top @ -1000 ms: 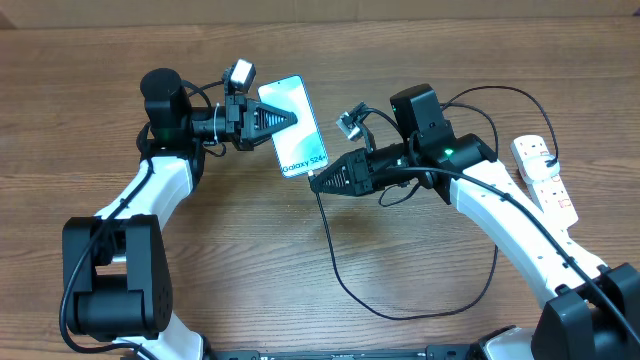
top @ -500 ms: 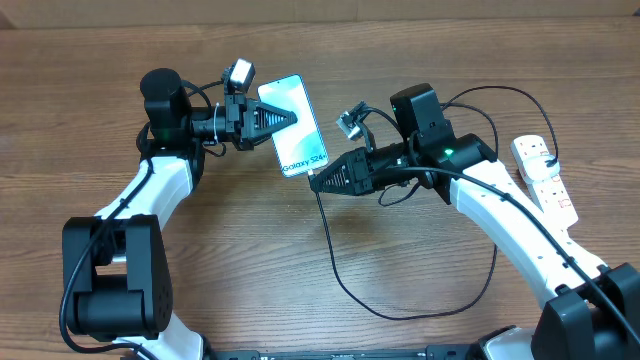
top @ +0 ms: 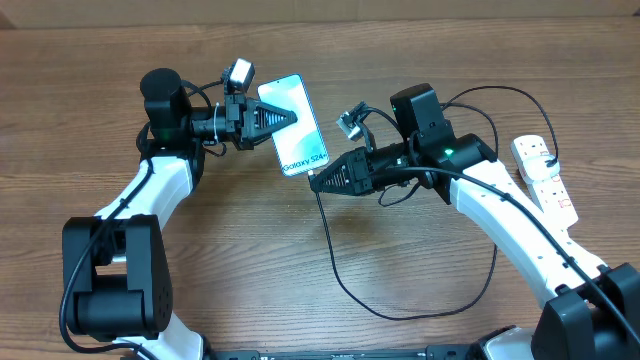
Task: Plug charger to phone and switch on socket
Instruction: 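Carry the plug toward the phone's bottom port held by the left gripper, then push the USB-C plug up into the phone's bottom port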
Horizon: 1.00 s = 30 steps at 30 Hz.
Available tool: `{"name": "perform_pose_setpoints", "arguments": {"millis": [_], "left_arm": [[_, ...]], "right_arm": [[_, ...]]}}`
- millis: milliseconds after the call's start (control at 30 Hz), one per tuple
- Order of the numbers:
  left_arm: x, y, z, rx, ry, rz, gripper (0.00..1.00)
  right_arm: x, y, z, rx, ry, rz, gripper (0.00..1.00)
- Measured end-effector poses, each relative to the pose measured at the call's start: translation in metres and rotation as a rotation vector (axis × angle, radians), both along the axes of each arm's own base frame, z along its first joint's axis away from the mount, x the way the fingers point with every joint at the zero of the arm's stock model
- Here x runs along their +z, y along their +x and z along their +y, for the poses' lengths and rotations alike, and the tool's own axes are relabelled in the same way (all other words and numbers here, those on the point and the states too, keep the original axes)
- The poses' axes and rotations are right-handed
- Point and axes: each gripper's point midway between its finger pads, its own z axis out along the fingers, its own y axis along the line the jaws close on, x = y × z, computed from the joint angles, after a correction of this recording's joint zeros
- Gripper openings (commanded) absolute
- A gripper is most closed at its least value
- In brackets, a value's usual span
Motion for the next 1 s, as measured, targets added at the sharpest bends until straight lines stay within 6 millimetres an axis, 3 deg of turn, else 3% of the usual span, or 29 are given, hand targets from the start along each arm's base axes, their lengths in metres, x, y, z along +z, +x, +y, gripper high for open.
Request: {"name": "perform_pose_setpoints", "arguments": {"millis": [1000], "left_arm": [[-0.0001, 0.0006, 0.0000, 0.004, -0.001, 0.025, 0.04]], "right_arm": [[0.0011, 0.0012, 0.0006, -0.001, 0.005, -0.007, 0.04]]}}
